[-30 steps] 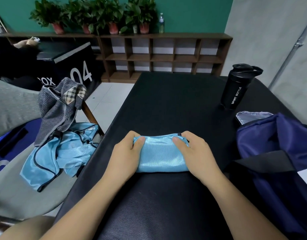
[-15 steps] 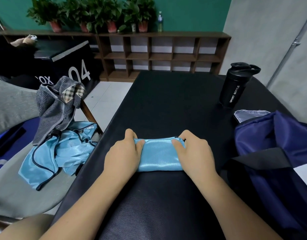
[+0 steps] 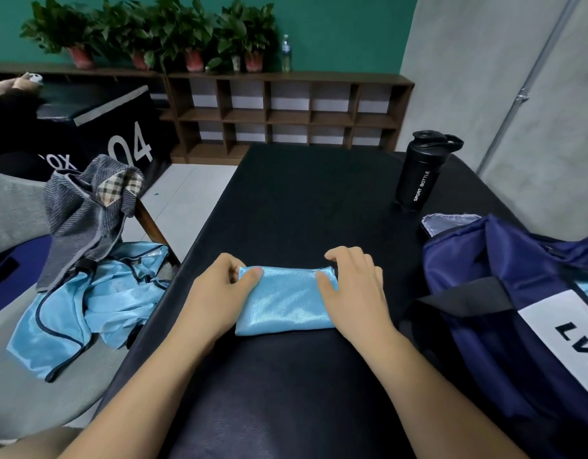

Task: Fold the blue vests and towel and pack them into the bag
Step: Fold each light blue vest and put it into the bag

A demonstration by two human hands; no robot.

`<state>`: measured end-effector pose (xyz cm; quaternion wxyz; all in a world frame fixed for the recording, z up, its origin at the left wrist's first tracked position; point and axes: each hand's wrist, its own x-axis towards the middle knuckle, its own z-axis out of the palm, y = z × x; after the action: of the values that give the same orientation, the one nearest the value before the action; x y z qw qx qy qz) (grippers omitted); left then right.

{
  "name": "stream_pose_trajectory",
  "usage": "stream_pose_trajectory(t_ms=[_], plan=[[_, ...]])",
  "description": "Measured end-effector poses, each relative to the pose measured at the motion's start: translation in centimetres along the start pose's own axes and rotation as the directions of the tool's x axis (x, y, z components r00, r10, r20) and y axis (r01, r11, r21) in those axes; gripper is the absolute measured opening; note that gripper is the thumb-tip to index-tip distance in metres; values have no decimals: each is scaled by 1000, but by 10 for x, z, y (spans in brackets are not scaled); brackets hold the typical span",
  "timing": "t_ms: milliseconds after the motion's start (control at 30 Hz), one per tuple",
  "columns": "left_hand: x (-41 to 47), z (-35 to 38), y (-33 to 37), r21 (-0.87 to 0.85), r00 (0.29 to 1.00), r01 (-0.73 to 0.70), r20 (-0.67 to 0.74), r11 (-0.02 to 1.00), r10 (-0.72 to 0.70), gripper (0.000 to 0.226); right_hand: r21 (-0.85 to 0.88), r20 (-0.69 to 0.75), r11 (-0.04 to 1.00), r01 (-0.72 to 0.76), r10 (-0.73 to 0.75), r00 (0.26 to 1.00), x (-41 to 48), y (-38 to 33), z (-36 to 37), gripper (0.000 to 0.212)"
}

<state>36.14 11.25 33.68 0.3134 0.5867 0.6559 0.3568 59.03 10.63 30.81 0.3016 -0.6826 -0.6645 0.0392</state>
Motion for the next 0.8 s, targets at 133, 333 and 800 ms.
stream_pose_trajectory(t_ms=[133, 333, 800], plan=[[-1, -9, 4, -194, 996, -50, 59, 980, 63, 28, 25, -5, 996, 83, -83, 997, 3, -7, -12, 41], [-20, -38, 45, -304, 957, -185, 161, 934, 242, 18, 442, 296, 890, 106, -257, 920, 15, -49, -75, 55], [-73, -22, 181, -608, 745, -359, 271, 708, 610, 19, 431, 485, 901, 43, -272, 832, -10, -42, -294, 37]])
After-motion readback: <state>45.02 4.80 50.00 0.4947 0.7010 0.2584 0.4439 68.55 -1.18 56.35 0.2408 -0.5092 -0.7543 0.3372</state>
